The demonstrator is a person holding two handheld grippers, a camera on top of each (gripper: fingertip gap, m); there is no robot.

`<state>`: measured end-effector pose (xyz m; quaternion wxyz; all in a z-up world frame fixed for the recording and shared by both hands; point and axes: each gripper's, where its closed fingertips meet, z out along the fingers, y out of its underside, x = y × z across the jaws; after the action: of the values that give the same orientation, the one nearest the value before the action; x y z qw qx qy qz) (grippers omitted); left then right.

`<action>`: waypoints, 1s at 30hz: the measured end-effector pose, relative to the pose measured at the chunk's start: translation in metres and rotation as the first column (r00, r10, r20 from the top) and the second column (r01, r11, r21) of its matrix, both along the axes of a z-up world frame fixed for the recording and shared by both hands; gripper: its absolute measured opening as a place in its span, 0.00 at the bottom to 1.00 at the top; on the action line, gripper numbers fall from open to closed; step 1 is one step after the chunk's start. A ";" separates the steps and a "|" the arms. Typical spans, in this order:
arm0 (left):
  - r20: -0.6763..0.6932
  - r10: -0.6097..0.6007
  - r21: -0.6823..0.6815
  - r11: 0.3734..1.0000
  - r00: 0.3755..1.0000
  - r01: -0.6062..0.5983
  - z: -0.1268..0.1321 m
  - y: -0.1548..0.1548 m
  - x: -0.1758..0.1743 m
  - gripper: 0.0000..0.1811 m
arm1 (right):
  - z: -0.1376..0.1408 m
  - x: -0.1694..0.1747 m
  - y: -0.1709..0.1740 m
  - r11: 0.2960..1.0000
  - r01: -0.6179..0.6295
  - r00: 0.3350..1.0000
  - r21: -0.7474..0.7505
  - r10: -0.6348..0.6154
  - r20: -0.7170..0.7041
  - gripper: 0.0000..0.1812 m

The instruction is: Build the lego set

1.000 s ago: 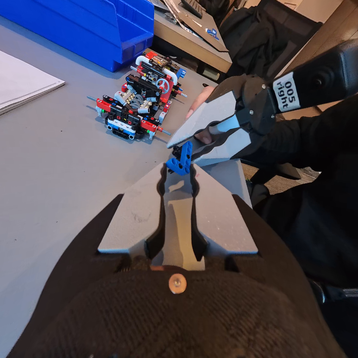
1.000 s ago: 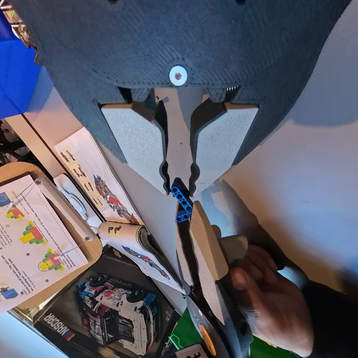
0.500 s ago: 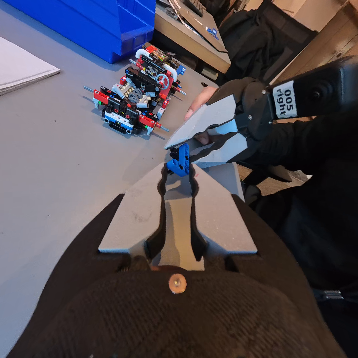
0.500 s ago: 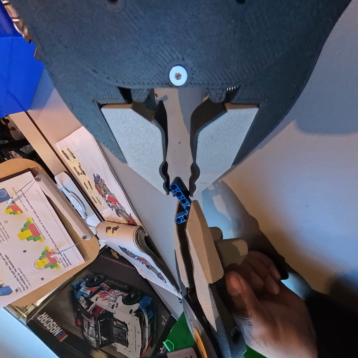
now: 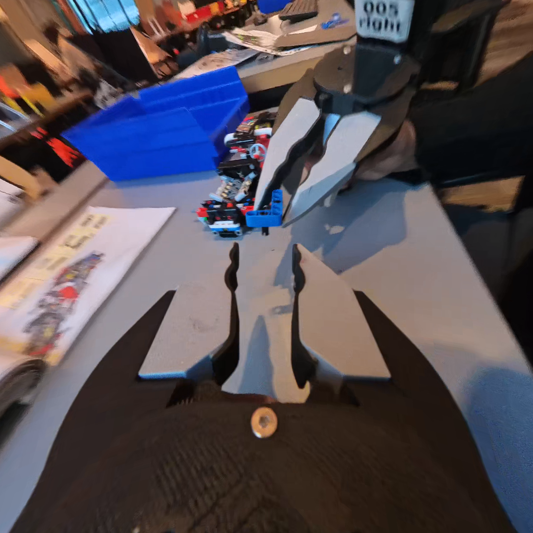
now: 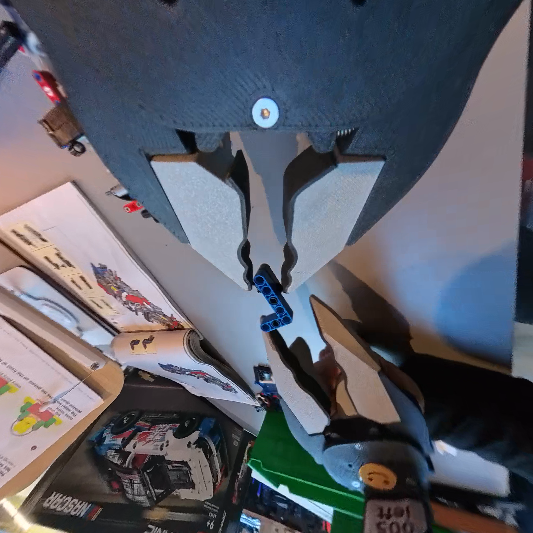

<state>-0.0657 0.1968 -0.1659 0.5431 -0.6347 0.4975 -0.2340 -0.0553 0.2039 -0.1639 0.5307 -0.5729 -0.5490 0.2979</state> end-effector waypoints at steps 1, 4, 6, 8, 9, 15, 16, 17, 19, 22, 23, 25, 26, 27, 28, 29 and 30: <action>-0.041 0.023 0.073 0.997 0.999 -0.020 -0.001 0.002 -0.002 0.18 | 0.002 0.000 -0.002 0.999 -0.020 1.000 -0.031 0.019 -0.017 0.09; -0.120 0.044 0.242 0.970 0.992 -0.013 -0.002 -0.003 0.001 0.19 | 0.004 -0.001 -0.011 0.985 -0.101 0.994 -0.139 0.093 -0.059 0.09; -0.122 0.058 0.334 0.942 0.991 -0.014 0.005 -0.007 0.004 0.21 | 0.003 -0.002 -0.015 0.961 -0.158 0.987 -0.227 0.145 -0.074 0.09; -0.101 0.053 0.390 0.921 0.994 -0.010 0.013 -0.012 0.006 0.22 | 0.003 -0.002 -0.020 0.918 -0.219 0.975 -0.330 0.199 -0.096 0.09; -0.094 0.043 0.402 0.916 0.995 -0.002 0.015 -0.015 0.007 0.23 | 0.003 -0.001 -0.025 0.885 -0.260 0.965 -0.385 0.233 -0.117 0.09; -0.132 -0.037 0.383 0.920 0.990 0.086 0.009 -0.031 0.015 0.18 | 0.001 0.002 -0.048 0.636 -0.415 0.901 -0.651 0.388 -0.195 0.09; -0.135 -0.045 0.381 0.920 0.990 0.094 0.008 -0.033 0.015 0.16 | 0.001 0.002 -0.052 0.598 -0.434 0.888 -0.674 0.408 -0.209 0.09; -0.139 -0.048 0.387 0.917 0.989 0.099 0.009 -0.034 0.015 0.15 | 0.001 0.003 -0.055 0.565 -0.448 0.878 -0.693 0.425 -0.220 0.09; -0.137 -0.064 0.392 0.913 0.989 0.113 0.010 -0.038 0.016 0.13 | 0.001 0.005 -0.061 0.499 -0.466 0.859 -0.731 0.454 -0.238 0.09; -0.125 -0.102 0.372 0.918 0.987 0.142 0.012 -0.045 0.018 0.10 | 0.000 0.008 -0.066 0.412 -0.478 0.839 -0.776 0.476 -0.264 0.09; -0.125 -0.108 0.364 0.920 0.986 0.147 0.011 -0.046 0.018 0.09 | 0.001 0.008 -0.066 0.390 -0.480 0.835 -0.786 0.477 -0.273 0.09; -0.137 -0.112 0.357 0.921 0.984 0.154 0.008 -0.045 0.017 0.09 | 0.001 0.008 -0.065 0.354 -0.480 0.831 -0.803 0.477 -0.287 0.09; -0.144 -0.113 0.347 0.924 0.983 0.157 0.006 -0.045 0.017 0.09 | 0.001 0.008 -0.064 0.337 -0.482 0.828 -0.809 0.478 -0.294 0.09; -0.149 -0.114 0.340 0.927 0.982 0.159 0.004 -0.045 0.017 0.09 | 0.001 0.008 -0.063 0.323 -0.482 0.827 -0.814 0.475 -0.301 0.09; -0.154 -0.113 0.338 0.928 0.982 0.160 0.003 -0.044 0.017 0.09 | 0.001 0.008 -0.062 0.310 -0.480 0.827 -0.820 0.471 -0.306 0.09; -0.160 -0.114 0.336 0.928 0.981 0.163 0.002 -0.044 0.017 0.10 | 0.002 0.008 -0.061 0.298 -0.480 0.827 -0.825 0.467 -0.312 0.09; -0.168 -0.114 0.330 0.929 0.979 0.165 0.000 -0.044 0.017 0.10 | 0.002 0.008 -0.061 0.288 -0.480 0.827 -0.829 0.464 -0.317 0.09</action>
<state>-0.0489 0.1526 -0.1661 0.5893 -0.5088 0.6129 -0.1350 -0.0468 0.1432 -0.1621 0.0450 -0.5716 -0.4503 0.6844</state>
